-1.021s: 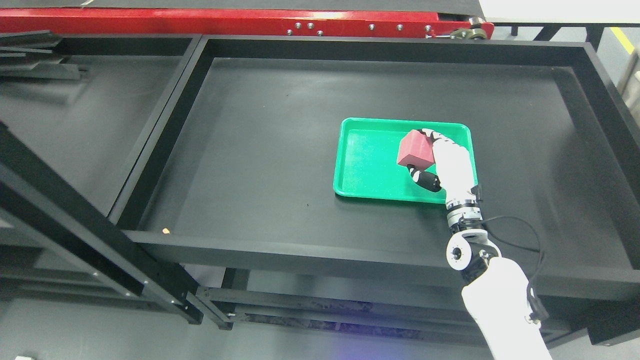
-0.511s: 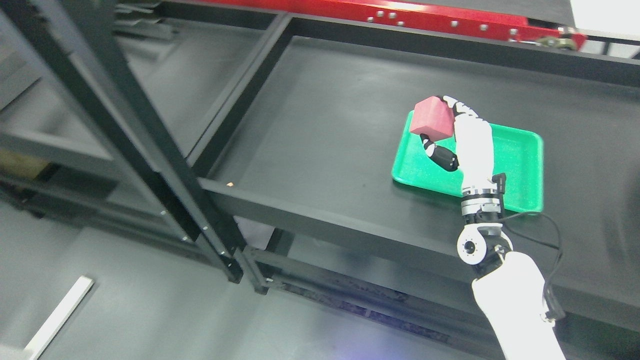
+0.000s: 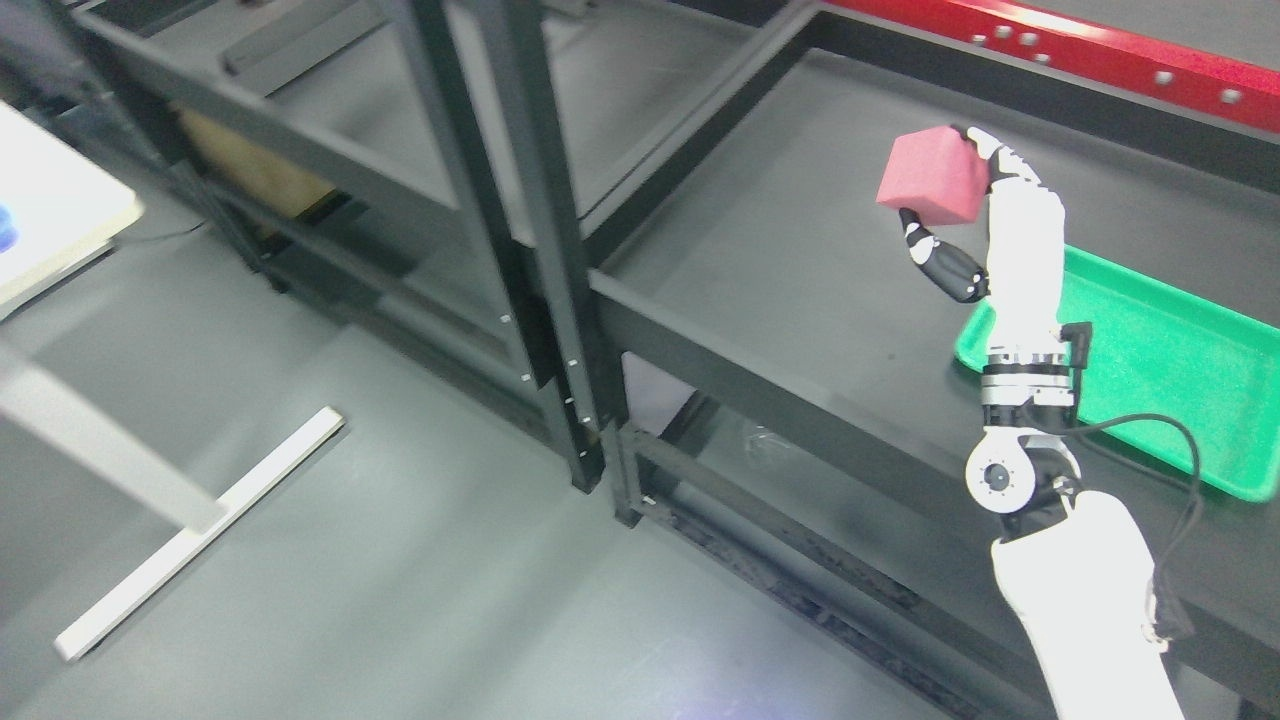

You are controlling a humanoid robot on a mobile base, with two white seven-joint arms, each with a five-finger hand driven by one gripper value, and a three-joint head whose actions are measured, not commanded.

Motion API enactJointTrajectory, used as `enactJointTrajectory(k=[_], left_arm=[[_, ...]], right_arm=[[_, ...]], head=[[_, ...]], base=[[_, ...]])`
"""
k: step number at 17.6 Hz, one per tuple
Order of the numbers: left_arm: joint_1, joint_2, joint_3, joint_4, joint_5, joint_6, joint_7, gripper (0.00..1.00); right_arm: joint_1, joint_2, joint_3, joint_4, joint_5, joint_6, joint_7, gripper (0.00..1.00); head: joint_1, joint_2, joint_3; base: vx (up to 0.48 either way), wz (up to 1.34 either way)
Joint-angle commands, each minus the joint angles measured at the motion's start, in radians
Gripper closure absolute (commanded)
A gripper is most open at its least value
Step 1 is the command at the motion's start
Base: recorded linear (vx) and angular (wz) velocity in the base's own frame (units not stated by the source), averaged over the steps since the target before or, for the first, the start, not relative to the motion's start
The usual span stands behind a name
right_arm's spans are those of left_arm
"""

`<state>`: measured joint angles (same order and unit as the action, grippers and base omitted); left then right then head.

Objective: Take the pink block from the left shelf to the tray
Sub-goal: 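Lift the pink cube up out of the green tray, then carry the pink cube in the right hand toward the blue tray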

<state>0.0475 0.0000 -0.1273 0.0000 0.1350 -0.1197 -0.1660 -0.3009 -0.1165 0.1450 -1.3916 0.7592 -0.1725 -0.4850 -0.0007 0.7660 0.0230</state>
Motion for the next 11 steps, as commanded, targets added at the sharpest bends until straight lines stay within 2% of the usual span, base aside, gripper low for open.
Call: enactJointTrajectory(k=[1,11], left_arm=[[0.0,0.017,0.0,-0.017,0.0,0.002,0.0,0.0],[0.0,0.017,0.0,-0.017,0.0,0.0,0.0,0.0]], right_arm=[[-0.034,-0.074,-0.079,-0.125,-0.029,-0.004,0.002,0.96],[0.002,-0.068,-0.085,-0.136,-0.029,-0.001,0.011,0.96]], head=[[0.0,0.0,0.0],[0.0,0.0,0.0]], base=[[-0.106,0.53],[-0.119,0.55]])
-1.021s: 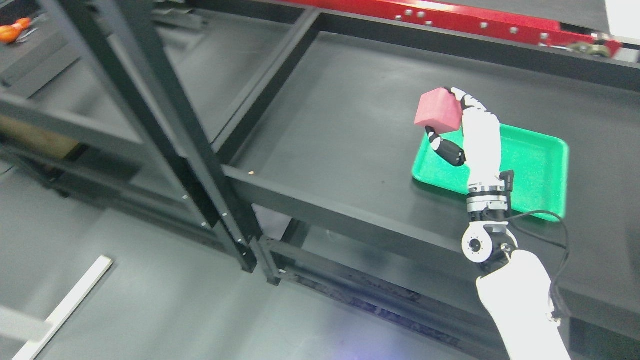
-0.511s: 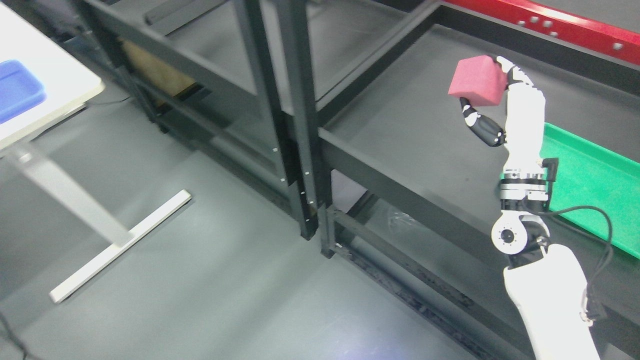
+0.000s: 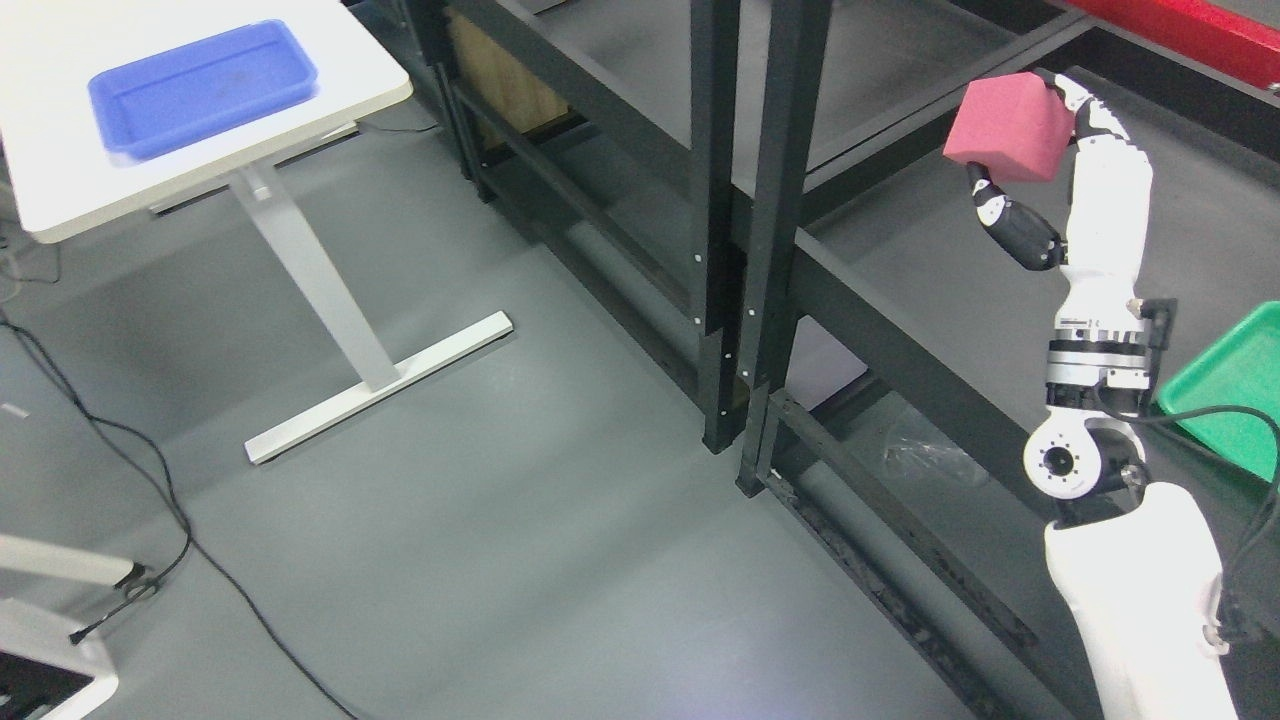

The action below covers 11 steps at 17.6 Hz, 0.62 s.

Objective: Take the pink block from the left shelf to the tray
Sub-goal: 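Carry the pink cube in the right hand toward the blue tray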

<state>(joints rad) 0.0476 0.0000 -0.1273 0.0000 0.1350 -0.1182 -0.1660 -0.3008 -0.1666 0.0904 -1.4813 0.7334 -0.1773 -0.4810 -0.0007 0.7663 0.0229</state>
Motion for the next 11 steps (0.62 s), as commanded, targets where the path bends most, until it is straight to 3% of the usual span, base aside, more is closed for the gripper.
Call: enactJointTrajectory(k=[1,11], left_arm=[[0.0,0.017,0.0,-0.017,0.0,0.0,0.0,0.0],[0.0,0.017,0.0,-0.017,0.0,-0.001,0.0,0.0]], right_arm=[[0.002,-0.016,-0.032,-0.046,-0.003,0.005,0.009,0.96],[0.046,0.024,-0.032,-0.045,0.001,0.016,0.015,0.96]], head=[[0.0,0.0,0.0],[0.0,0.0,0.0]], base=[[-0.095,0.49],[-0.053,0.37]])
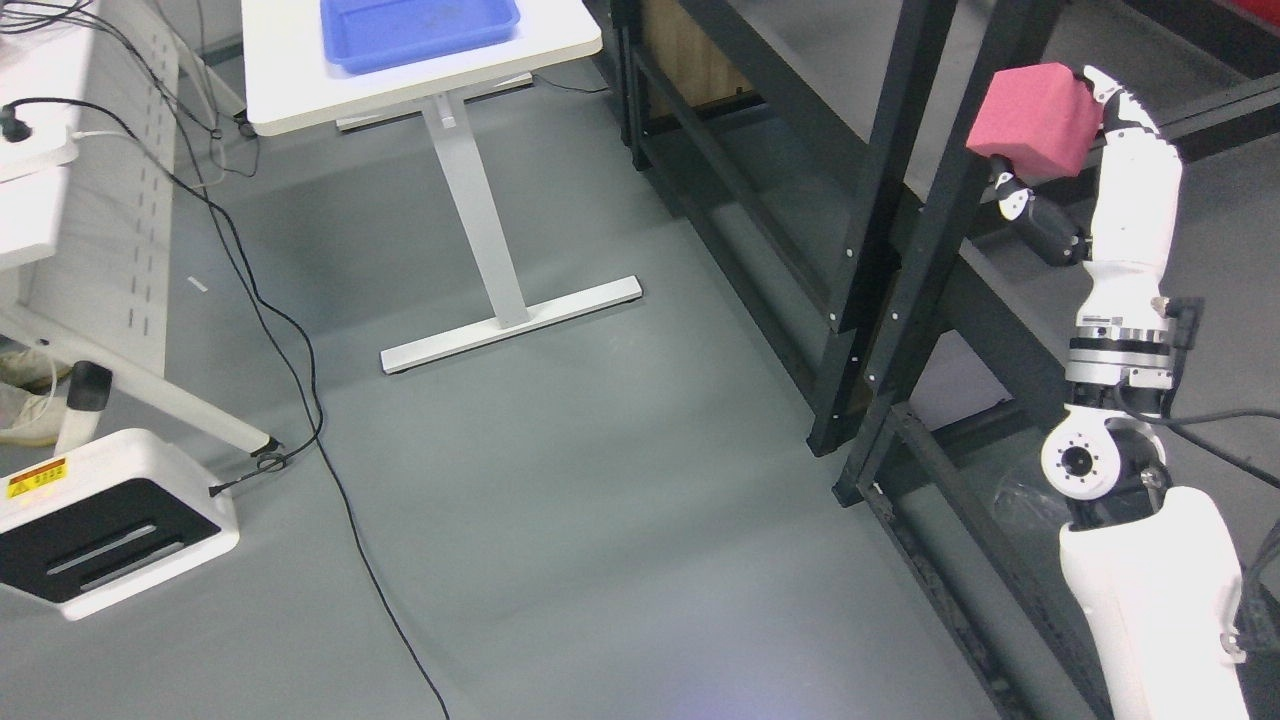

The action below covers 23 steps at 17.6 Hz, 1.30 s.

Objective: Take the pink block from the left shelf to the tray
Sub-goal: 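Carry the pink cube in the right hand toward the blue tray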

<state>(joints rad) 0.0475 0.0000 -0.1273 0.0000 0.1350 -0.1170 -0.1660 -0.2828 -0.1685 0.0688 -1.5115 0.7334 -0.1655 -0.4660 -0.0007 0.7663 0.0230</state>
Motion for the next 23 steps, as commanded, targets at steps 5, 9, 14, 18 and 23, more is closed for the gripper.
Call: enactJointTrajectory(k=[5,9,14,18,23], left_arm=[[0.0,0.017,0.0,-0.017,0.0,-0.003,0.0,0.0],[0.0,0.017,0.0,-0.017,0.0,-0.001,0.0,0.0],[0.0,0.017,0.0,-0.017,0.0,-0.003,0.0,0.0],[0.0,0.017,0.0,-0.017,0.0,-0.003,0.0,0.0],[0.0,0.017,0.0,-0.017,0.0,-0.001,0.0,0.0]], right_arm=[[0.059,0.093,0.0,-0.009,0.015,0.004,0.0,0.96],[0.097,0.151,0.005,-0.007,0.04,0.006,0.0,0.96],[0.119,0.151,0.032,-0.006,0.038,0.034,-0.003,0.96],[0.117,0.151,0.046,0.008,0.043,0.047,0.0,0.96],[0.129,0.151,0.085,0.008,0.057,0.049,0.0,0.96]], head=[[0.0,0.0,0.0],[0.0,0.0,0.0],[0.0,0.0,0.0],[0.0,0.0,0.0],[0.0,0.0,0.0]], base=[[-0.026,0.38],[-0.008,0.37],[0.04,0.26],[0.095,0.34],[0.18,0.24]])
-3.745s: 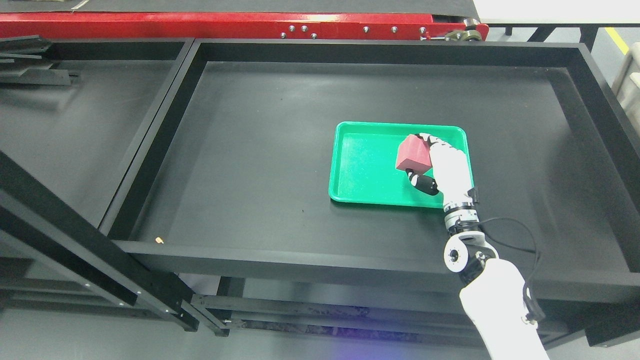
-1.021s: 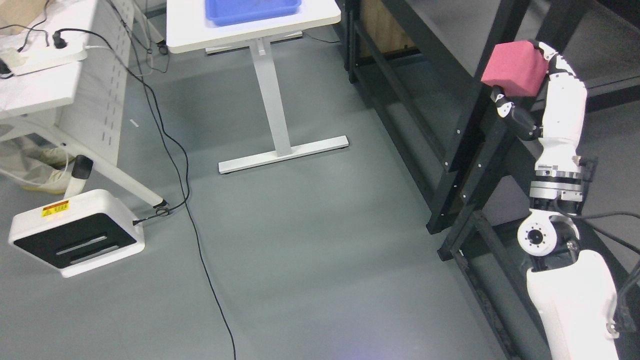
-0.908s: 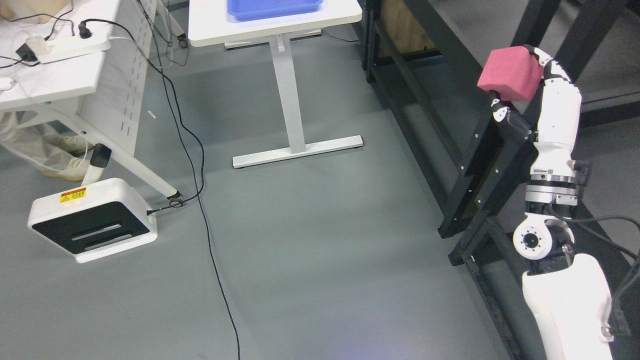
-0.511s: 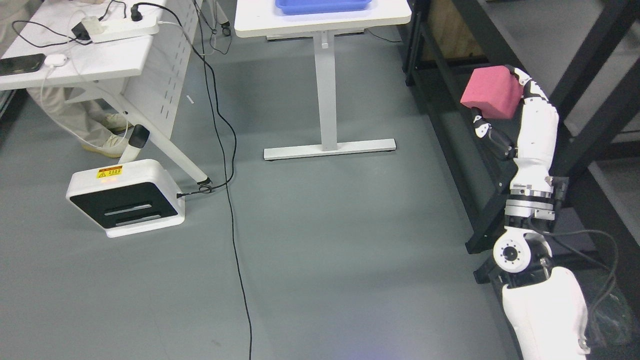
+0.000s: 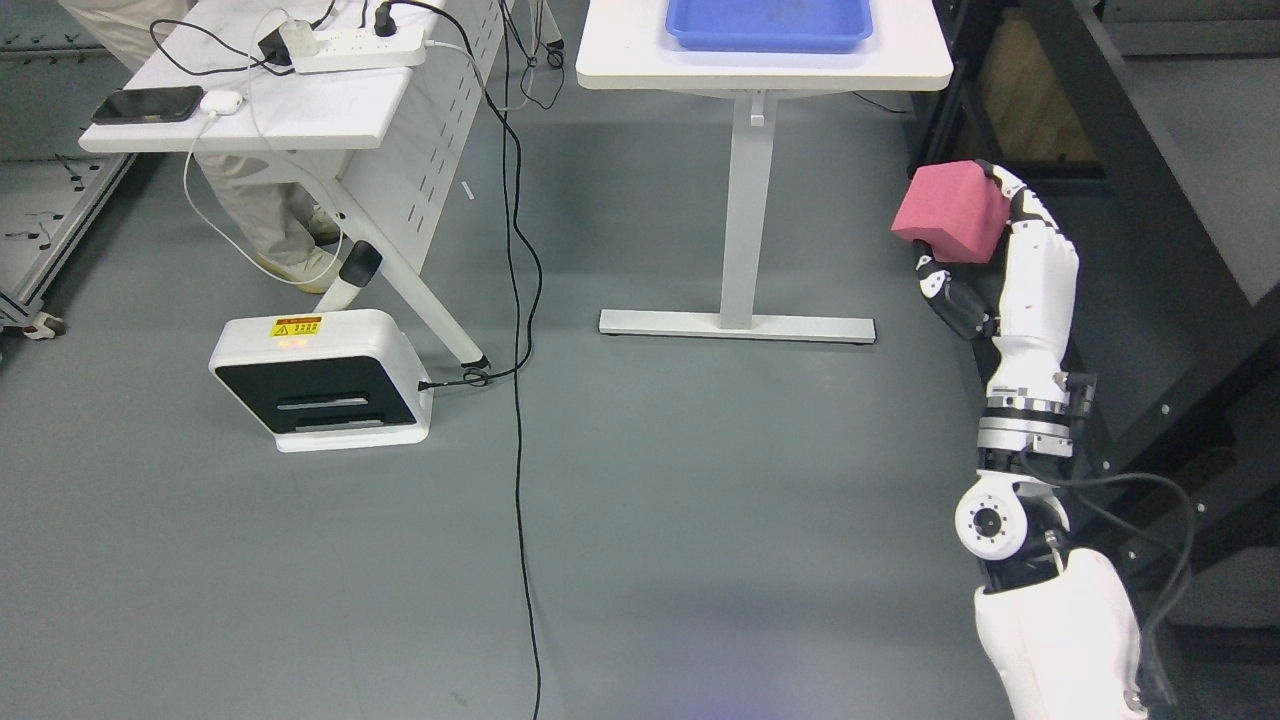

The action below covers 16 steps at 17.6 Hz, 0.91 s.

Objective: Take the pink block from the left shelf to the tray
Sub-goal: 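Carry the pink cube in the right hand toward the blue tray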

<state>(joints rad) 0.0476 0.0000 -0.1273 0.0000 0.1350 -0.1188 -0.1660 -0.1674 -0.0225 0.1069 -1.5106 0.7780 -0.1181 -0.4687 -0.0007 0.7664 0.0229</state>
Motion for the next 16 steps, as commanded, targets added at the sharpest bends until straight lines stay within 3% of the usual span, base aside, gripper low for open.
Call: enactJointTrajectory(k=[1,16], left_arm=[[0.0,0.017,0.0,-0.017,0.0,-0.001,0.0,0.0],[0.0,0.017,0.0,-0.017,0.0,-0.001,0.0,0.0]], right_arm=[[0.025,0.005,0.049,0.007,0.01,0.0,0.002,0.96],[0.043,0.005,0.135,-0.01,0.009,-0.005,0.001,0.96]], head=[[0.0,0.0,0.0],[0.0,0.0,0.0]], base=[[0.225,0.14],[0.29,0.0]])
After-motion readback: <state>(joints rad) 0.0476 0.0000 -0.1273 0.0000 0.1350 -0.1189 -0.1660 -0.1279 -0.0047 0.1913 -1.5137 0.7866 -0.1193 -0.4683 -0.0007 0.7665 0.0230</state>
